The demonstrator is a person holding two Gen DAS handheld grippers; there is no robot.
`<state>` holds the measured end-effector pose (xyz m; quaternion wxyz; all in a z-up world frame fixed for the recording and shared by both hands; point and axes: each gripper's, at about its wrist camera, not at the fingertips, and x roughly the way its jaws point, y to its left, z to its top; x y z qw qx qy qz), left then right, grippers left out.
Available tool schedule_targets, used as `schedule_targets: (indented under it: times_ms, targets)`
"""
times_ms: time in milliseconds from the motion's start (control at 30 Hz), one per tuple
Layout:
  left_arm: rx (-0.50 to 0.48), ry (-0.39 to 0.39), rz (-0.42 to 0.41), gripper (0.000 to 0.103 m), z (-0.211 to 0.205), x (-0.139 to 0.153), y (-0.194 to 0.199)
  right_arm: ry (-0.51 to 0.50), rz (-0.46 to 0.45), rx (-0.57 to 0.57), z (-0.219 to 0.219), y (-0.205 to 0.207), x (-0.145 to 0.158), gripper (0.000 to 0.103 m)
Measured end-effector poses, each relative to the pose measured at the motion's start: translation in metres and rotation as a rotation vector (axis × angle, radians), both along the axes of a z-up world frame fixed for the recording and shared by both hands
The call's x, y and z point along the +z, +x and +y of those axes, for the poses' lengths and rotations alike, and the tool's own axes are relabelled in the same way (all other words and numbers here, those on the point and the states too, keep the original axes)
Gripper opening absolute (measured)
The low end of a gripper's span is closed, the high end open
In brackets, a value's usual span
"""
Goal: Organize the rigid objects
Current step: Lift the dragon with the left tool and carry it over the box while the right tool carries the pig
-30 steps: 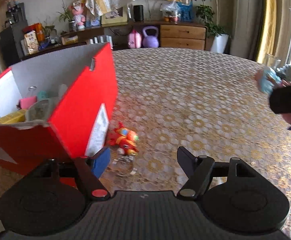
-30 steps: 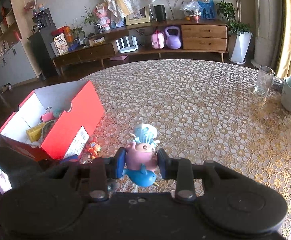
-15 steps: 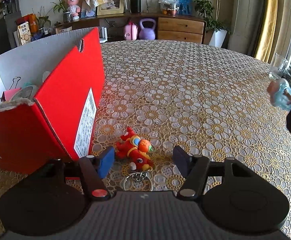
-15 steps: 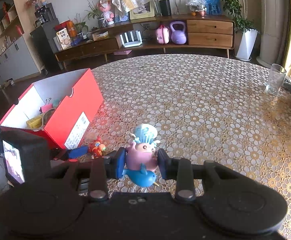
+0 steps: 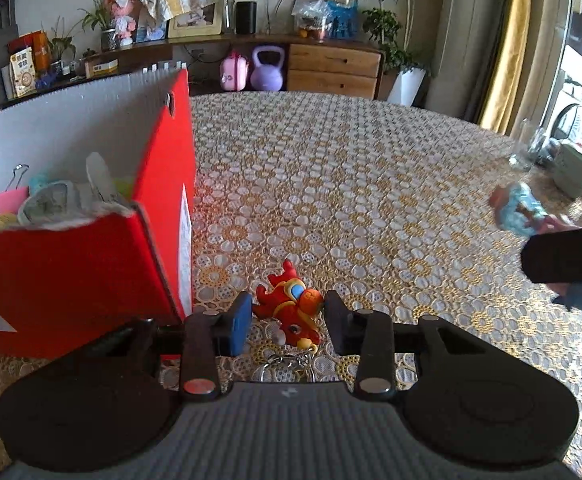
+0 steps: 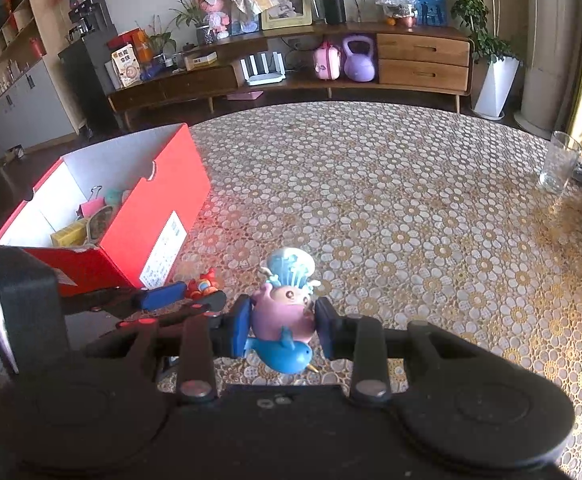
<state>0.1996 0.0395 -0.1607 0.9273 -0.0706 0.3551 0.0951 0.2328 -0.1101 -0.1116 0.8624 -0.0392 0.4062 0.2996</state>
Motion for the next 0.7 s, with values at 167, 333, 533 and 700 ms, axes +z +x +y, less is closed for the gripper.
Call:
schedule_targets:
  times_ms: [167,333,533,700]
  targets:
    - [-0.045,-0.028,-0.052,0.038,0.005,0.022,-0.020,0.002,-0.016,0.001,0.008,-0.005,0.012,0.033]
    - [-0.096,-0.050,-0.114,0.038,0.009,0.054,-0.041,-0.004,-0.047,0.017,0.019,-0.014,0.030,0.033]
    - [-0.120,-0.049,-0.176,0.038,0.030,0.093,-0.061,0.006,-0.087,0.047,0.043,-0.025,0.050,0.033]
    - [-0.110,-0.014,-0.194,0.038,0.066,0.118,-0.066,0.017,-0.106,0.099,0.080,-0.027,0.060,0.033]
